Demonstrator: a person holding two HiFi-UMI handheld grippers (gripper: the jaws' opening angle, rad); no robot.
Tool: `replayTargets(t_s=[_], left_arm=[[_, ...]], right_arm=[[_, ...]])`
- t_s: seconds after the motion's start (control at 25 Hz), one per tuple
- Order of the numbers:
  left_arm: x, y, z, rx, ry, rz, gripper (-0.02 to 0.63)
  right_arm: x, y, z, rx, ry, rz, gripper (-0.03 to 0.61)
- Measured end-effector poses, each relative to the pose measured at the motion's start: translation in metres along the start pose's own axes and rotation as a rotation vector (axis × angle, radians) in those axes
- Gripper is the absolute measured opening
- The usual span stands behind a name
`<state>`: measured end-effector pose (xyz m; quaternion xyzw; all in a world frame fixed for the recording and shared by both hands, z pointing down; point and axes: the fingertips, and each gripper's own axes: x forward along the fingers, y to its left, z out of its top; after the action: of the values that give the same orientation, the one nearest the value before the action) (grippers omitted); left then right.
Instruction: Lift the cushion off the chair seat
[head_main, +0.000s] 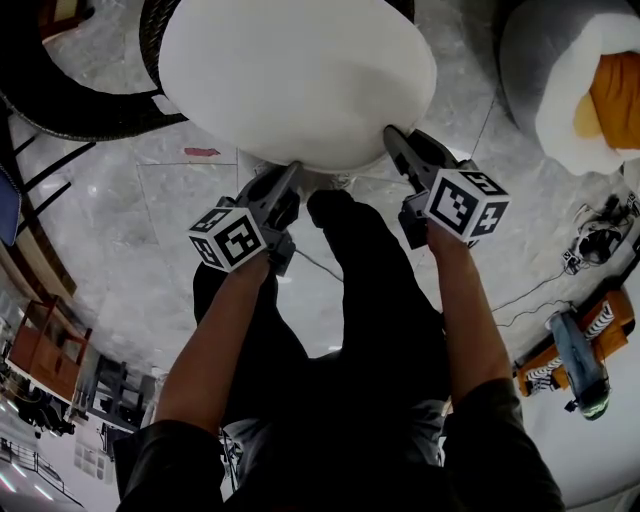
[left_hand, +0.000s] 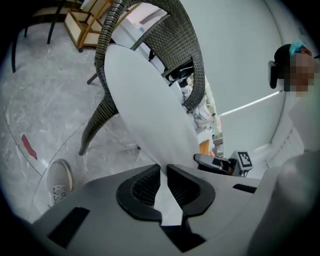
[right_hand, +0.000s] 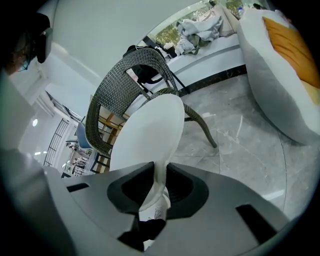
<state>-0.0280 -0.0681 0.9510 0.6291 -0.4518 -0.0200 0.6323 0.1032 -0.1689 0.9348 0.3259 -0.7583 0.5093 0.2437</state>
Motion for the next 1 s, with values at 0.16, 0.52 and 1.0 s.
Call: replayTargets(t_s=[0.16,0.52,1.0], left_arm=[[-0.008,-0.011,0.013,0.023,-0.038,-0.012,0.026],[-0.046,-0.057,0.044,0.19,-0.088,0.013,0.018],[-0.113,-0.159,0.098,0.355,-0.182,-0.01,0.017]], right_arm=[[-0.005,0.011,0.008,-0.041,-0.014,-0.008,0.051],[-0.036,0.057,0.028,-0.143,-0.066,-0.029,0.035],[-0.112,0.144,0.096,-0.233,-0.183,0.0,0.032]])
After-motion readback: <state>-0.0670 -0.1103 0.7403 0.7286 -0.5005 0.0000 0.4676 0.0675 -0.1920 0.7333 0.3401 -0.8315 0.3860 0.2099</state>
